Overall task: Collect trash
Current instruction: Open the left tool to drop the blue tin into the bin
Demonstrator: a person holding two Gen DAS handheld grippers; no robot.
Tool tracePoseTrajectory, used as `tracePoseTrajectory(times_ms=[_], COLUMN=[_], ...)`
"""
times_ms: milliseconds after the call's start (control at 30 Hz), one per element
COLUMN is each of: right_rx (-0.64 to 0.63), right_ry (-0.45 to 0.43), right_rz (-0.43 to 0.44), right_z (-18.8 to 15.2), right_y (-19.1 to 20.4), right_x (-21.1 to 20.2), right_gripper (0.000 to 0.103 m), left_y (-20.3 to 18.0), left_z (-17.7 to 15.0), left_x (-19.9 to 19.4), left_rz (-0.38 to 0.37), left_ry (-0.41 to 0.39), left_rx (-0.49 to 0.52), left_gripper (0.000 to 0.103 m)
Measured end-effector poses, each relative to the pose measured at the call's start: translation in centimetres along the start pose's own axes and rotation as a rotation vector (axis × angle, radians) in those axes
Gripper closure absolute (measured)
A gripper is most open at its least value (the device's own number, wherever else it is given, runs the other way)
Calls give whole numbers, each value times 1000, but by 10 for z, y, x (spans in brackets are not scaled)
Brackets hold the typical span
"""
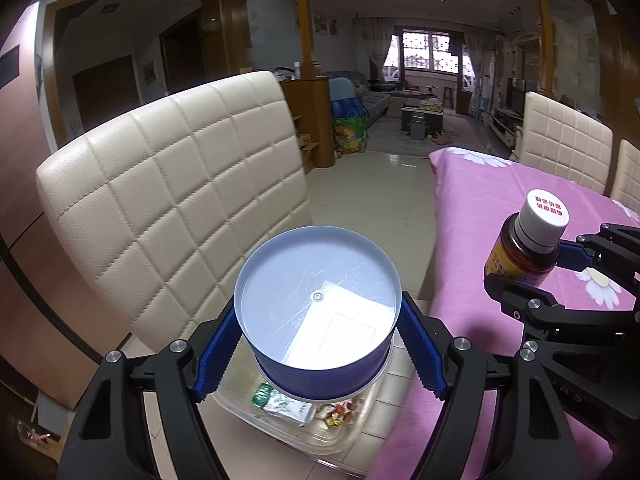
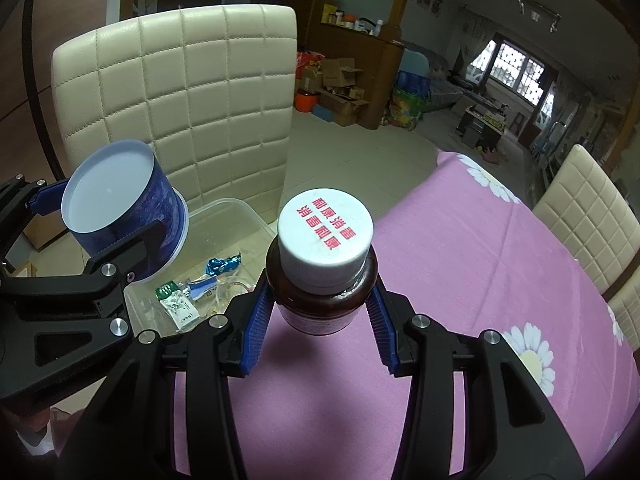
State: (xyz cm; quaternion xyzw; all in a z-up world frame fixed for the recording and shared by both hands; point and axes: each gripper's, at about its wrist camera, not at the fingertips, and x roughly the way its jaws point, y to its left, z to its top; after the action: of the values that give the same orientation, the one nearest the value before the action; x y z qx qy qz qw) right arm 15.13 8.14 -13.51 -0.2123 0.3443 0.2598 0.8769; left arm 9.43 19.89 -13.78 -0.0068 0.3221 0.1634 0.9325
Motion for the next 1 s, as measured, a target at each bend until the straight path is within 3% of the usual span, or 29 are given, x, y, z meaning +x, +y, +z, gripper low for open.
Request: tracePoseTrajectory(times_ms=[500, 800, 867, 933, 1000], right_rx=[-37, -28, -28, -23, -17], right_ry=[18, 44, 44, 46, 47], right_rz=[25, 14, 6, 4, 4], right_z=[15, 14, 15, 15, 16], right_y=[23, 19, 18, 16, 15], right_x=[25, 37, 38, 39, 39], right_gripper=[56, 56, 56, 56, 56], left_y=[43, 40, 41, 44, 48], left_z=[0, 1, 1, 1, 1], left_x=[30, 39, 41, 43, 40], left_rz=[45, 36, 51, 82, 91], left_ry=[37, 50, 56, 50, 31], left_rx=[-53, -50, -54, -64, -74], left_gripper=[29, 29, 24, 11, 9])
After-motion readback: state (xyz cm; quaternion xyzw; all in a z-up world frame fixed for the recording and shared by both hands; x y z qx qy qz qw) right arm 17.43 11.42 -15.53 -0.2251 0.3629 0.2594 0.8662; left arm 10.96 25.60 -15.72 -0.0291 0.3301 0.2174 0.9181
